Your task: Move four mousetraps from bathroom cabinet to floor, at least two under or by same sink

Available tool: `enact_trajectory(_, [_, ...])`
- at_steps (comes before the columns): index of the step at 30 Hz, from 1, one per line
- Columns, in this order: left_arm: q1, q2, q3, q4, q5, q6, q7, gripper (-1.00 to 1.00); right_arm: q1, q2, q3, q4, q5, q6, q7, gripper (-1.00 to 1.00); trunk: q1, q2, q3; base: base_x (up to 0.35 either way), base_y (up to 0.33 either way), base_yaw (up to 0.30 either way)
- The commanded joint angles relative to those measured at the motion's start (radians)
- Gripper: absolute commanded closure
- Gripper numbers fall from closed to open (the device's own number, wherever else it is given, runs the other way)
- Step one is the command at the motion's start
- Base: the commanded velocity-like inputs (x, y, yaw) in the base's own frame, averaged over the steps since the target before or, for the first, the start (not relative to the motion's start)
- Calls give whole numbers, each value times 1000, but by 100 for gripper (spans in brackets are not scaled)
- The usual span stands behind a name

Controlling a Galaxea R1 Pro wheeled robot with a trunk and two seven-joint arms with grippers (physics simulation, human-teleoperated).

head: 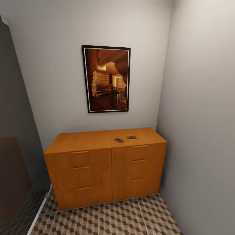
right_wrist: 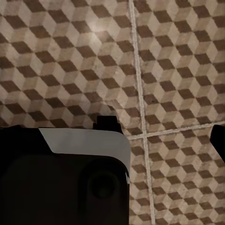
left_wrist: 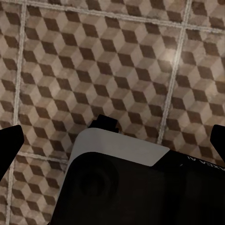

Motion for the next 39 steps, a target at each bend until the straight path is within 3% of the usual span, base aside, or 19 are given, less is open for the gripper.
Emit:
enact_trajectory(1, [0, 0, -8, -1, 8, -2, 4, -100, -1, 0, 9, 1, -8, 2, -3, -100, 0, -1, -1, 0, 0, 0])
enact_trajectory(32, [0, 1, -8, -4, 8, -4, 4, -100, -1, -4, 8, 1, -12, 4, -4, -100, 0, -1, -1, 0, 0, 0])
enact_trajectory(39, [-1, 19, -21, -23, -10, -5, 10, -100, -1, -8, 17, -25, 6, 35, -7, -100, 0, -1, -1, 0, 0, 0])
